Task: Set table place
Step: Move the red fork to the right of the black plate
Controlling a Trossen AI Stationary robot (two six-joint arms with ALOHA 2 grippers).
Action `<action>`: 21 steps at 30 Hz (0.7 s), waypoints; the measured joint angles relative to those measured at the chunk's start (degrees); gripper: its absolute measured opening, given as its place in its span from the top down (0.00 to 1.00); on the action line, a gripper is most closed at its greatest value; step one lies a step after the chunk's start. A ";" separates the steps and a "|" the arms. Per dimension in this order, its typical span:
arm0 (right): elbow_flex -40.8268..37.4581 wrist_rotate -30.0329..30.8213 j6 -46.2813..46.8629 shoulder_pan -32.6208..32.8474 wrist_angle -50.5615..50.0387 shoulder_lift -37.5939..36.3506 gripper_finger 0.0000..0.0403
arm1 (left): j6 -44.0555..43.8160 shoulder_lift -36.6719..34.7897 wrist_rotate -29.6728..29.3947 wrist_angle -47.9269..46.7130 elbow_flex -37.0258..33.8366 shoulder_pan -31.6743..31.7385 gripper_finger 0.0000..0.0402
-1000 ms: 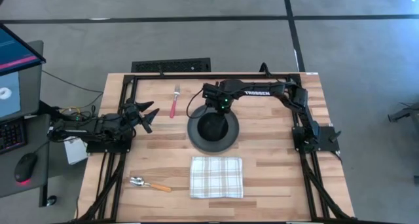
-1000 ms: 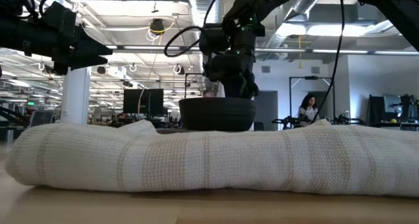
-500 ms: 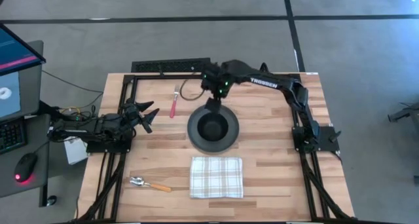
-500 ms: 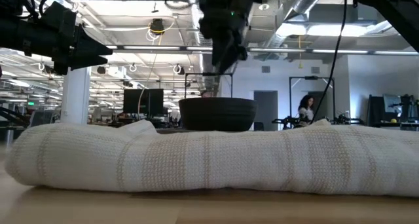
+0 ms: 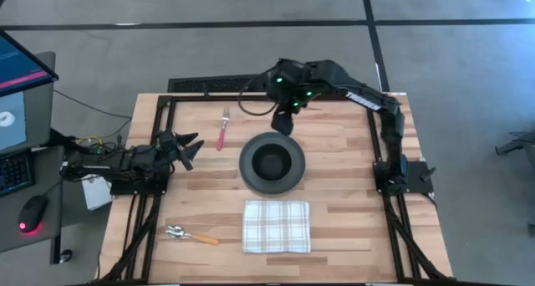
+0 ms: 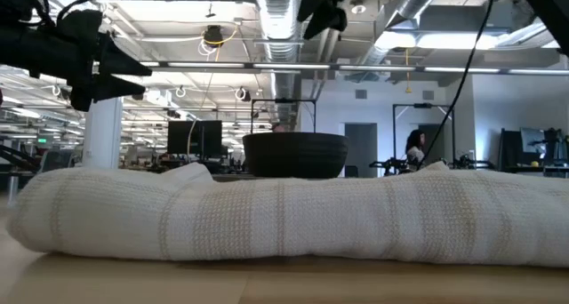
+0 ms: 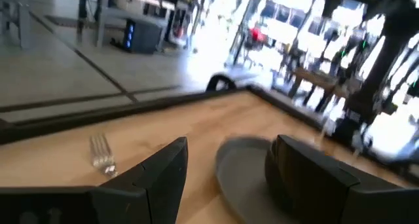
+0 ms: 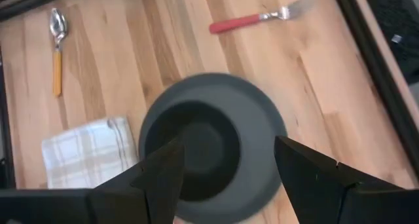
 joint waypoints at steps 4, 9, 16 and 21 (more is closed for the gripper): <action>-0.03 0.31 0.02 -0.45 0.29 -3.37 0.35 | -2.14 3.44 0.44 -6.37 4.40 0.42 0.44; -0.03 2.50 0.03 -1.03 -1.00 -6.80 0.35 | -11.09 13.60 0.96 -15.71 10.81 3.00 0.44; -0.05 10.38 3.63 -3.24 -7.62 -10.13 0.35 | -17.53 32.84 4.33 -21.25 22.89 10.55 0.44; -0.07 10.80 4.61 -3.22 -9.81 -11.44 0.35 | -17.41 46.83 12.93 -25.57 32.77 18.74 0.44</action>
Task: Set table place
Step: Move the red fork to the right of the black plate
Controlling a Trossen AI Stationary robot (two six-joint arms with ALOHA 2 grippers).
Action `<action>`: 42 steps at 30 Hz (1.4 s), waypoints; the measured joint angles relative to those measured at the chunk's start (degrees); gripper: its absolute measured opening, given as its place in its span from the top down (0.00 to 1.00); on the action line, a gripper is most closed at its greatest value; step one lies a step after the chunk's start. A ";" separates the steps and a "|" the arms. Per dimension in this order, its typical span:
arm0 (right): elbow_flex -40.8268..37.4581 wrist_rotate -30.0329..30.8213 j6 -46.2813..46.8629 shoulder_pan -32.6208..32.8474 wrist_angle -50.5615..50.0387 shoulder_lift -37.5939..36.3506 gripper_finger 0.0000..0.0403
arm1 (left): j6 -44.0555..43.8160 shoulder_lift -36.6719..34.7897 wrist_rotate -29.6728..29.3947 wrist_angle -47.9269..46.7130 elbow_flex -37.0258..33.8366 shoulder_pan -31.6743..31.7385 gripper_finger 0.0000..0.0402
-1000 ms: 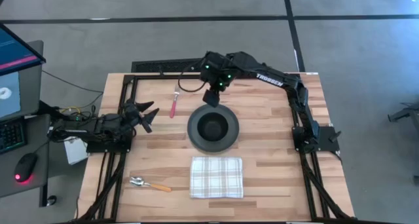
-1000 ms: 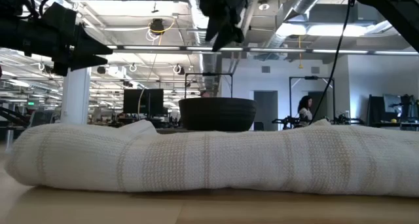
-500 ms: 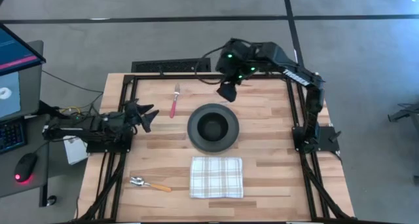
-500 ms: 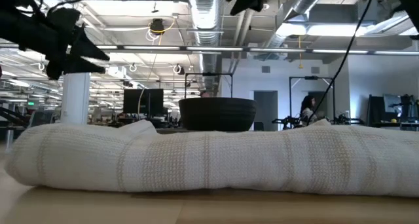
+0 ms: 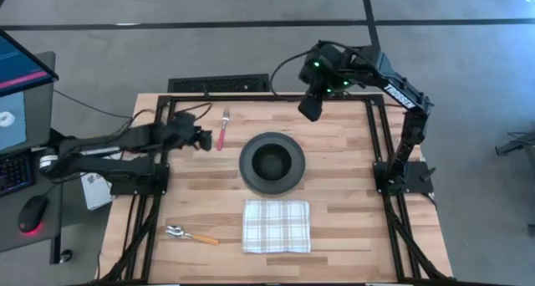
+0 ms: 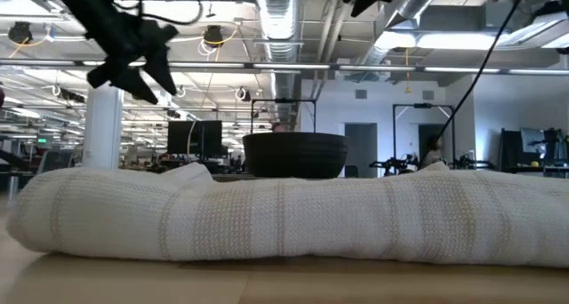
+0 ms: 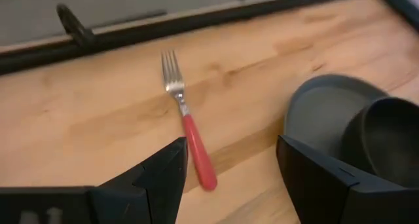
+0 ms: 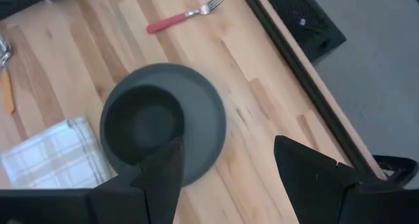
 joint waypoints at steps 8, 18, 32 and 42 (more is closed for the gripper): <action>-10.07 6.44 0.88 1.59 5.06 -7.35 0.35 | 5.76 19.23 8.27 -5.59 9.76 11.71 0.44; -55.62 6.31 10.59 3.47 34.45 -34.53 0.35 | 9.35 31.65 15.51 -1.41 13.94 20.17 0.44; -77.40 5.89 20.96 4.32 48.50 -52.69 0.35 | 9.05 53.39 16.30 -3.09 23.89 20.89 0.44; -77.40 5.89 20.47 7.42 49.82 -52.57 0.35 | 8.57 59.61 16.53 -9.05 28.54 20.94 0.44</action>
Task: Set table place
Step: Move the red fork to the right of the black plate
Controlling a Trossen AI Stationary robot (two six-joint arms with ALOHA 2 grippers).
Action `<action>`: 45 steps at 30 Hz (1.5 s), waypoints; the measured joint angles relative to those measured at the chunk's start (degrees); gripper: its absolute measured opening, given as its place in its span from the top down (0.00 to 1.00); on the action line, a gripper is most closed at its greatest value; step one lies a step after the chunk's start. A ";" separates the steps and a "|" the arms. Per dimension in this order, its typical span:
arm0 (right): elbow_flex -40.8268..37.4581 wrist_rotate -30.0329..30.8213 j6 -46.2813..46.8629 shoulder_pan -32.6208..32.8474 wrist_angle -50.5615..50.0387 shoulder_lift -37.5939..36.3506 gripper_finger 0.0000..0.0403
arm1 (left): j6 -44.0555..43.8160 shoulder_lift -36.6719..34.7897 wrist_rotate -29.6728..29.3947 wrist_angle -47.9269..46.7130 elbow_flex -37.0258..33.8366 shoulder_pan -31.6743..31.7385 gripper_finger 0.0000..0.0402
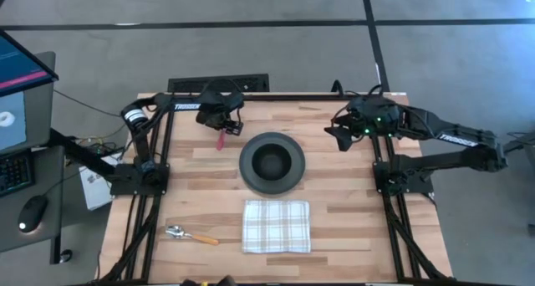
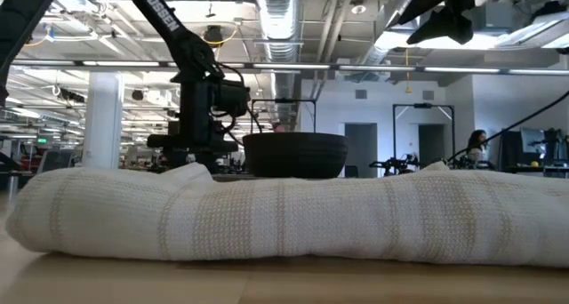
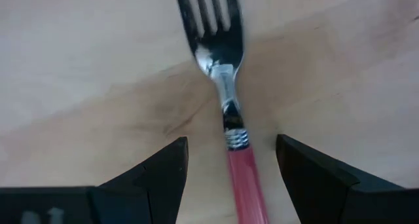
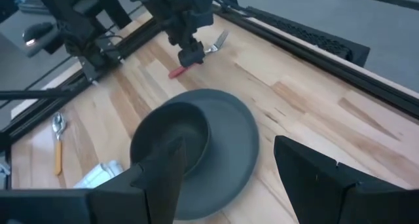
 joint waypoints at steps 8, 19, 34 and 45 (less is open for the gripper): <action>0.00 0.19 -1.50 0.47 0.04 0.04 0.35 | -0.56 2.03 3.21 -0.38 0.06 0.13 0.44; 0.00 0.21 -1.65 0.43 0.04 0.06 0.35 | 0.72 2.18 5.55 0.60 0.02 0.52 0.72; 0.00 0.23 -1.54 0.43 0.15 0.06 0.35 | 3.03 2.19 5.54 1.49 -0.13 0.55 0.91; 0.11 0.23 0.46 0.43 0.46 1.23 0.35 | 10.10 1.05 8.54 3.25 -0.40 0.73 0.93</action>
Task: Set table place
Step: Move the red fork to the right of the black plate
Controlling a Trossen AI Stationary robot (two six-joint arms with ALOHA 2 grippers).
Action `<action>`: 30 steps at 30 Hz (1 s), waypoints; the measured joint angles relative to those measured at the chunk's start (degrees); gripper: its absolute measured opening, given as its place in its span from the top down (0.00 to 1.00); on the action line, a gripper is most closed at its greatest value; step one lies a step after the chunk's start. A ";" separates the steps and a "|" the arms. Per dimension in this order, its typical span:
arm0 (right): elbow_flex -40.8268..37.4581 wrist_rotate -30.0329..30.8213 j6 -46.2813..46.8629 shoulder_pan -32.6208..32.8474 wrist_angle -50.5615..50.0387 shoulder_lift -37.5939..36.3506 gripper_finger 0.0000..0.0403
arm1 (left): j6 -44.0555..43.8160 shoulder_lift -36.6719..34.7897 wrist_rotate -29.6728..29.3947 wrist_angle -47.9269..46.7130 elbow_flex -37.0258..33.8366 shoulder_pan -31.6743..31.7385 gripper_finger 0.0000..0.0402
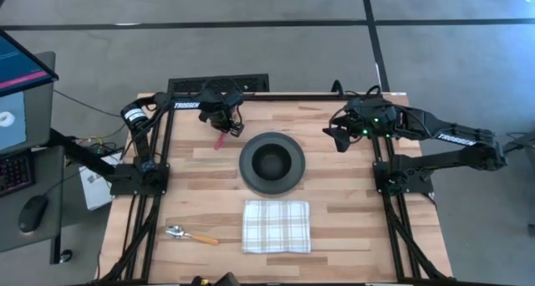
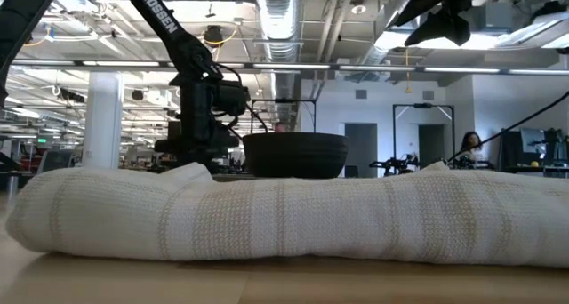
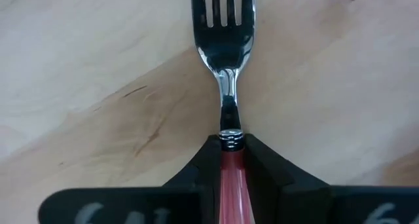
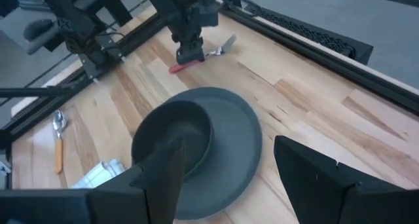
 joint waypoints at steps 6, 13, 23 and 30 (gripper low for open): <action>-0.02 0.00 -0.02 -0.08 -0.07 1.75 0.35 | 0.79 -4.67 3.87 2.15 -0.18 -0.29 0.93; -0.04 -0.05 0.01 -0.12 0.42 5.45 0.35 | 1.42 -13.62 9.21 6.80 -0.01 0.17 0.93; -0.04 -11.69 -7.77 0.05 22.59 11.68 0.35 | 2.45 -27.84 23.86 23.40 0.08 -0.14 0.93; -0.02 -12.42 -7.38 0.67 39.18 14.32 0.35 | 0.31 -33.98 23.38 27.24 0.24 -3.00 0.93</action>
